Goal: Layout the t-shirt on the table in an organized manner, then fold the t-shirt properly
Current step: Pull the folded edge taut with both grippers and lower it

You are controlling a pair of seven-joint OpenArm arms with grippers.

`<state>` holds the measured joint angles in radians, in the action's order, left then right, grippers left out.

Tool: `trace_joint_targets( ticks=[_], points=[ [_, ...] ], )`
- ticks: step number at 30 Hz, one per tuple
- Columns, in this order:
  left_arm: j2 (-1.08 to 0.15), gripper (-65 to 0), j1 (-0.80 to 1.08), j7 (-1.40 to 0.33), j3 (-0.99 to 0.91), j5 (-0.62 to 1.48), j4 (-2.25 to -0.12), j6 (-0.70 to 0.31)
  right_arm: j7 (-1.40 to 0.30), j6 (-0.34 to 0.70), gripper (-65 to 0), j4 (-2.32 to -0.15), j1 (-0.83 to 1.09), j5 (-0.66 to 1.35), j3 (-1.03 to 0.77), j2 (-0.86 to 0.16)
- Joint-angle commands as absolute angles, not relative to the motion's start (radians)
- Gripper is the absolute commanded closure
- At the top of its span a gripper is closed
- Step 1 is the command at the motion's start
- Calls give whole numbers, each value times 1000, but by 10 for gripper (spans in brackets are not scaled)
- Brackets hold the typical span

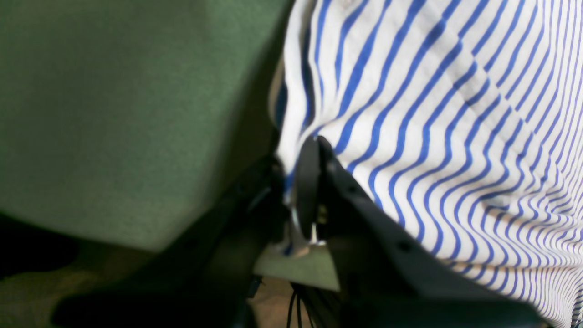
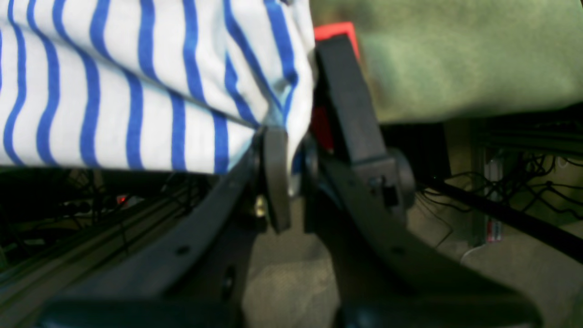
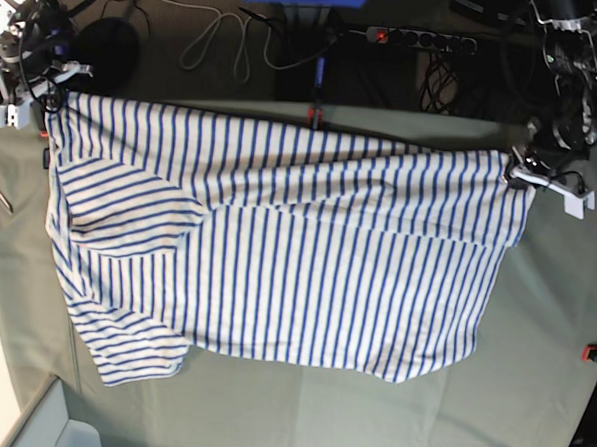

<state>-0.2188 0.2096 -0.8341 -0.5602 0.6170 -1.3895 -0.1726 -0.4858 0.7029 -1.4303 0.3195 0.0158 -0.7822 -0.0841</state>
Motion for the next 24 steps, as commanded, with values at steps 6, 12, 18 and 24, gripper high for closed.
trace_joint_targets(
  ticks=[6,12,18,24],
  points=[
    [-237,-6,214,-819,-567,625,-1412,-170,-469,698,-186,-1448,320,16,-797,-113],
    [-237,-6,251,-819,-567,627,-1468,-170,-469,698,-305,-1449,291,21,-866,-107],
    [-237,-140,271,-819,-567,627,-1503,-170,-470,698,-314,-1472,226,21,-1033,-84],
    [-237,-368,268,-819,-590,627,-1503,-168,-470,698,-314,-1543,222,21,-1038,-82]
  ],
)
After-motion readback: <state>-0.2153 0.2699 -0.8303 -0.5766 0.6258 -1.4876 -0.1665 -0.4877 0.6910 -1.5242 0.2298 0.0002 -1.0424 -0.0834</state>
